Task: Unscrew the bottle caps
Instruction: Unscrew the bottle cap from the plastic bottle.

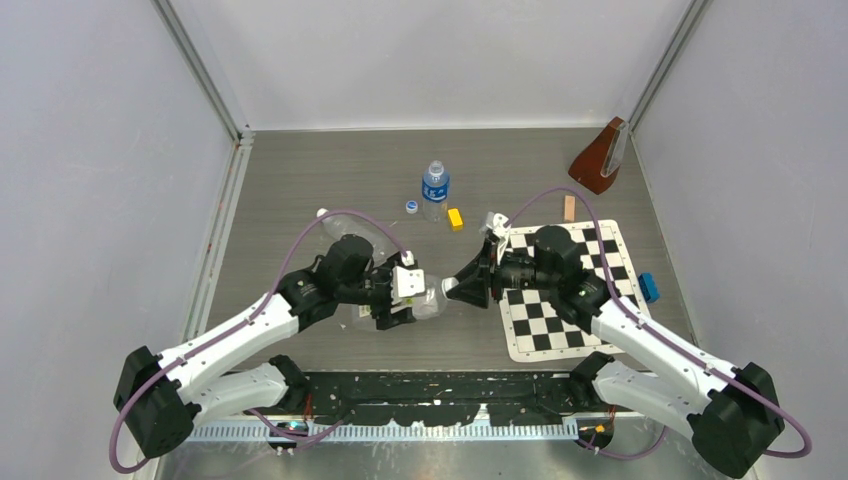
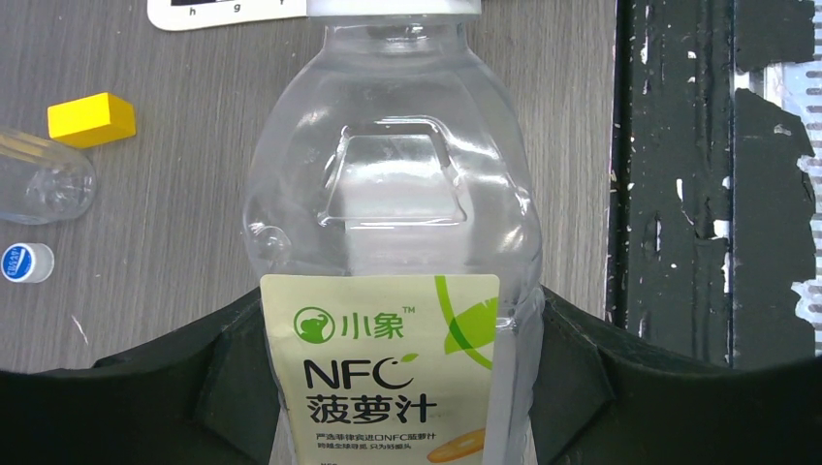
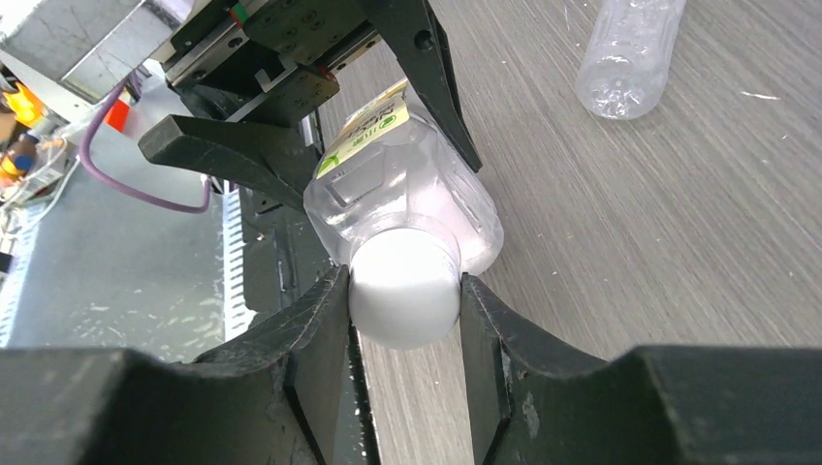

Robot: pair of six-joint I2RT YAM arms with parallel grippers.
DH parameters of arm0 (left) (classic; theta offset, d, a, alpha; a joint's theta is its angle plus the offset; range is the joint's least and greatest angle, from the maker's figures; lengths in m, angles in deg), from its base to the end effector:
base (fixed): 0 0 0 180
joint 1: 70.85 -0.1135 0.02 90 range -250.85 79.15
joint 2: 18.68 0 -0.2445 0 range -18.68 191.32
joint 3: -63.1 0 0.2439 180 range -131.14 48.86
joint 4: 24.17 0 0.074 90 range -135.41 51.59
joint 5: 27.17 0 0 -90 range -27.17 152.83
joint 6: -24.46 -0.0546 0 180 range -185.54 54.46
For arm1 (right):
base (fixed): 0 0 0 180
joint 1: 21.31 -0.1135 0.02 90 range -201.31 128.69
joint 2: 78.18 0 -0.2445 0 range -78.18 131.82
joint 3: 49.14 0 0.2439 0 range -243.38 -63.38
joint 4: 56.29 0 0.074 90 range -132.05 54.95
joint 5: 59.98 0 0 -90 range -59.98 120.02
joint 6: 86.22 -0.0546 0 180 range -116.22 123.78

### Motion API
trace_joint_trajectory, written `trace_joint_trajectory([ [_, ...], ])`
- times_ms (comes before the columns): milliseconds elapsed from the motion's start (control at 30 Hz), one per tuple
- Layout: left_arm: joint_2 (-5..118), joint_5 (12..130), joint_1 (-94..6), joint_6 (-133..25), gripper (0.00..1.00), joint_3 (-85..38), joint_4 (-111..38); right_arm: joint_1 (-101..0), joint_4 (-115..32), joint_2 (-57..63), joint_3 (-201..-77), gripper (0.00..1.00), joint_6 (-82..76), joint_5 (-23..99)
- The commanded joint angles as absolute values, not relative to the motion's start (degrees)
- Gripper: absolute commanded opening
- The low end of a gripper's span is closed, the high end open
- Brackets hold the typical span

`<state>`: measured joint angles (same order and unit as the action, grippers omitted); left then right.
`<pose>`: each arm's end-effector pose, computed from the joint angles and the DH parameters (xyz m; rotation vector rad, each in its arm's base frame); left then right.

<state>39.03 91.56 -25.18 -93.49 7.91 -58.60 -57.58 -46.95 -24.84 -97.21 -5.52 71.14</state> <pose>0.1423 -0.1832 0.2362 1.5430 1.5926 -0.7257 0.1628 0.1640 0.2582 -0.9563 1.6801 1.1978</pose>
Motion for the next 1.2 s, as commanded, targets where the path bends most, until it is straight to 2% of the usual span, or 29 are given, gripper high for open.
trace_joint_trajectory([
  [0, 38.47, 98.02, -24.51, -94.27, 0.0, 5.42, -56.52, -58.33, -51.38, -25.09, -97.64, 0.17, 2.49, 66.49],
  [33, 38.25, 96.19, -24.46, -94.41, 0.0, 5.6, -56.08, -58.38, -51.2, -25.09, -97.94, 0.21, 1.41, 65.61],
  [133, 36.06, 83.82, -24.47, -92.26, 0.0, 8.75, -50.63, -58.4, -48.3, -25.79, -98.73, 0.51, -1.47, 60.2],
  [267, 33.97, 78.73, -24.53, -94.19, 0.0, 11.61, -48.14, -58.36, -46.42, -28.31, -98.93, 0.67, -7.61, 55.4],
  [467, 37.9, 75.77, -24.14, -93.93, 0.0, 9.98, -50.02, -58.39, -57.75, -29.29, -95.23, 0.71, -23.91, 55.1],
  [667, 38.37, 75.24, -23.92, -94.24, 0.0, 9.24, -50.85, -58.33, -52.68, -23.2, -97.67, 0.71, -40.54, 42.12],
  [833, 38.38, 74.75, -23.74, -94.11, 0.0, 9.25, -51.32, -58.28, -50.42, -19.49, -99.99, 0.71, -45.91, 48.09],
  [1167, 38.45, 74.8, -23.57, -94.28, 0.0, 9.05, -51.24, -58.31, -49.99, -16.58, -100.74, 0.7, -49.51, 51.96],
])
